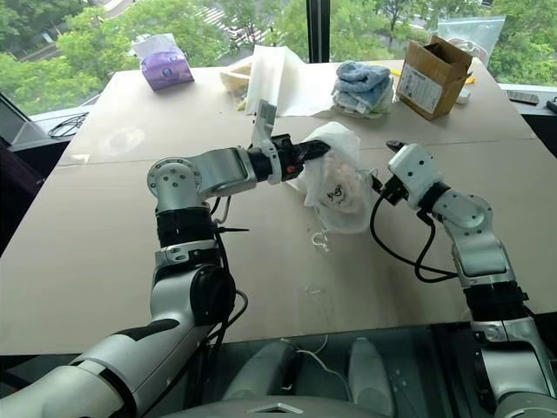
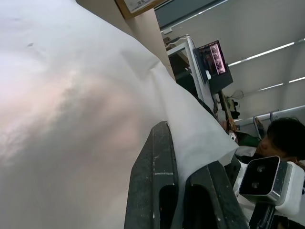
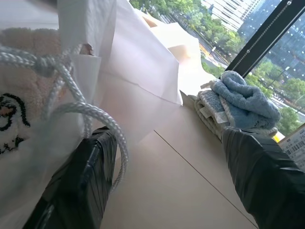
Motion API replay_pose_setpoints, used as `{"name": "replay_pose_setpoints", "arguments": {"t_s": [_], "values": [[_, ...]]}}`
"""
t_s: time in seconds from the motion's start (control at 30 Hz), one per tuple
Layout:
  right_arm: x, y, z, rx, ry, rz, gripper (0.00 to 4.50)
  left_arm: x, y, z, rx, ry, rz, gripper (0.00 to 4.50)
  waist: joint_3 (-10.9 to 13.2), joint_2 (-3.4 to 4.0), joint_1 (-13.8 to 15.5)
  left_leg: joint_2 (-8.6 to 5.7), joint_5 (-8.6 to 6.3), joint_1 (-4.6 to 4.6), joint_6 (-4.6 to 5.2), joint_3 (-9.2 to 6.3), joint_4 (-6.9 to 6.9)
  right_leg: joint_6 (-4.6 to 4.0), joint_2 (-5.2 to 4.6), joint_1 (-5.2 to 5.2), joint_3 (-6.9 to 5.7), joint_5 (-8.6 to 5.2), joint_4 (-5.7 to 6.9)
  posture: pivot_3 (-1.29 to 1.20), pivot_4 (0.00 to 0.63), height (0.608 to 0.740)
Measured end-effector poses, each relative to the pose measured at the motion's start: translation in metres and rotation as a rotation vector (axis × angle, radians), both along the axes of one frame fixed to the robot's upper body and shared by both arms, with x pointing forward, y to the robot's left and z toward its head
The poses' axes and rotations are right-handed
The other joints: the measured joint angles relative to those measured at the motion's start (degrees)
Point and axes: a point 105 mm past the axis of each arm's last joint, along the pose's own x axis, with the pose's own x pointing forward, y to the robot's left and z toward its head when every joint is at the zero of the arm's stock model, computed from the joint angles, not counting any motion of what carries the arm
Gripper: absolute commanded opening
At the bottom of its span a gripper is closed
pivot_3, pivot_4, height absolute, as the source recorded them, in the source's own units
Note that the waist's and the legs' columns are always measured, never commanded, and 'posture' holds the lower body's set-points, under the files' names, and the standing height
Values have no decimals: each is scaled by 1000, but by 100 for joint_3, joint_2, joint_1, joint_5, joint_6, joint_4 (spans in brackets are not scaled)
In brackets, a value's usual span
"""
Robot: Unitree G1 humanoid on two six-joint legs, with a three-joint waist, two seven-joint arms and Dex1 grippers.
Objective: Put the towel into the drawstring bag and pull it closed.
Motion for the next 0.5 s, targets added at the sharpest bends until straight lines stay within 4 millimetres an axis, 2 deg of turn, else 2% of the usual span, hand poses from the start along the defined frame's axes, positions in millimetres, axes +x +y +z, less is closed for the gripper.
{"name": "replay_pose_setpoints", "arguments": {"t_s": [0.03, 0.07, 0.1, 0.17, 0.37, 0.5], "values": [[-1, 1, 1, -2, -9, 7, 1601, 0, 0, 0, 2, 2, 2, 0, 0, 0, -1, 0, 0, 0, 0, 0, 0, 0, 0, 0, 0, 0, 0, 0, 150, 740], [-1, 1, 1, -3, -11, 9, 1322, 0, 0, 0, 3, 2, 2, 0, 0, 0, -4, 0, 0, 0, 0, 0, 0, 0, 1, 0, 0, 0, 1, 0, 150, 740], [-1, 1, 1, -6, -14, 11, 776, 0, -1, -1, 2, 3, 1, 0, 0, 0, -13, 0, 0, 0, 0, 0, 0, 0, 1, 0, 0, 0, 1, 0, 150, 740], [-2, 1, 1, -9, -20, 15, 68, -1, -2, -1, 2, 3, 1, 0, 0, 0, -21, 0, 0, 1, 0, 1, 0, 0, 2, 0, 1, 0, 2, 0, 150, 740], [-1, -1, 0, -6, -19, 1, 68, -1, -3, -1, -4, 4, -1, 0, 0, 0, -12, 0, 0, 1, 0, 1, 1, 0, 1, 0, 1, 0, 2, 0, 150, 740], [-1, -10, 3, 15, -17, -39, 68, 1, -2, 2, -26, -7, 15, 0, 0, 0, -13, 0, 0, 1, 0, 1, 1, 0, 1, 0, 1, 0, 2, 0, 150, 740]]}}
